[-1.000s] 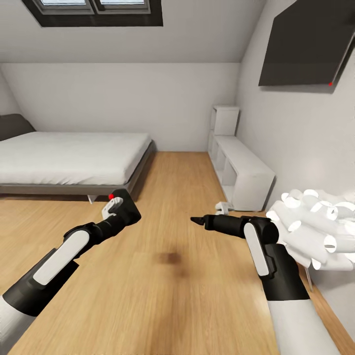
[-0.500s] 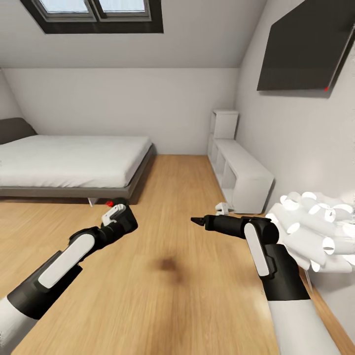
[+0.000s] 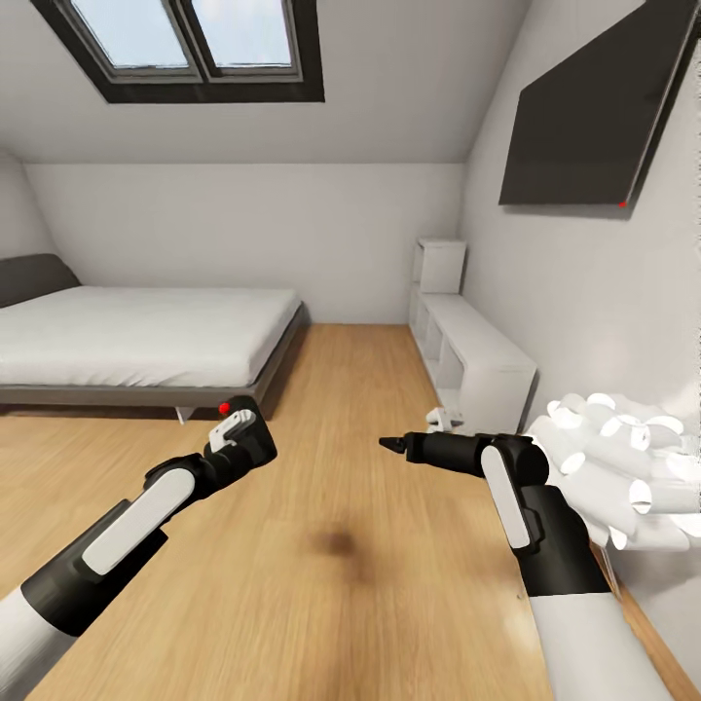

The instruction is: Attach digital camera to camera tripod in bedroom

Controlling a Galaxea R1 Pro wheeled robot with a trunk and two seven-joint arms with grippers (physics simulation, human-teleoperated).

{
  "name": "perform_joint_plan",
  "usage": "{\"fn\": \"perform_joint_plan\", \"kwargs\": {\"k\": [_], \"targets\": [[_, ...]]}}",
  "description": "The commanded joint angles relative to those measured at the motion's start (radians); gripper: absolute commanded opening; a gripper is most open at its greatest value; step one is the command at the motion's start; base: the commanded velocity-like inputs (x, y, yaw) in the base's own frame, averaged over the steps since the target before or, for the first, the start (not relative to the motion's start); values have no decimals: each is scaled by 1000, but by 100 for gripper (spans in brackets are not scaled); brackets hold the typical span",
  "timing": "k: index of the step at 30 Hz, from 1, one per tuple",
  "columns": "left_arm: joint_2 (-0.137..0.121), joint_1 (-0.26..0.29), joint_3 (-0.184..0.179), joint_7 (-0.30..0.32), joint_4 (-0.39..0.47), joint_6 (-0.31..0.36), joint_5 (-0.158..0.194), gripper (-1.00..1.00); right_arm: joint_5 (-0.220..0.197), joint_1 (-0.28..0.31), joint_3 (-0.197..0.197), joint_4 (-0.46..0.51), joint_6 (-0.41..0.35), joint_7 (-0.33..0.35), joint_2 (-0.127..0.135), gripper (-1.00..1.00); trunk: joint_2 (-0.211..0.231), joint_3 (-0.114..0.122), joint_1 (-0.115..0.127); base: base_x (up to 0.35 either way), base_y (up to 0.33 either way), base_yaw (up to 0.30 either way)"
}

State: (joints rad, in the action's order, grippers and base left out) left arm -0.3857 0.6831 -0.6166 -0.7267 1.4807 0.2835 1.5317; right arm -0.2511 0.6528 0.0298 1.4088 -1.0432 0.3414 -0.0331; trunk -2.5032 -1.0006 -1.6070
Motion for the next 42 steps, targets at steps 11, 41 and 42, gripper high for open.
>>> {"fn": "perform_joint_plan", "kwargs": {"k": [11,41,42], "targets": [[-2,1,5,-9,-1,-1,2,-100,7,1,-1,-1,-4,0,-1,100,2,42,5,0,0,0],[1,1,7,-10,-101,7,14,-100,4,1,-1,-1,-4,4,9,100,184,139,106,0,0,0],[1,1,7,-10,-102,7,14,-100,4,1,-1,-1,-4,4,9,100,191,142,110,0,0,0]]}}
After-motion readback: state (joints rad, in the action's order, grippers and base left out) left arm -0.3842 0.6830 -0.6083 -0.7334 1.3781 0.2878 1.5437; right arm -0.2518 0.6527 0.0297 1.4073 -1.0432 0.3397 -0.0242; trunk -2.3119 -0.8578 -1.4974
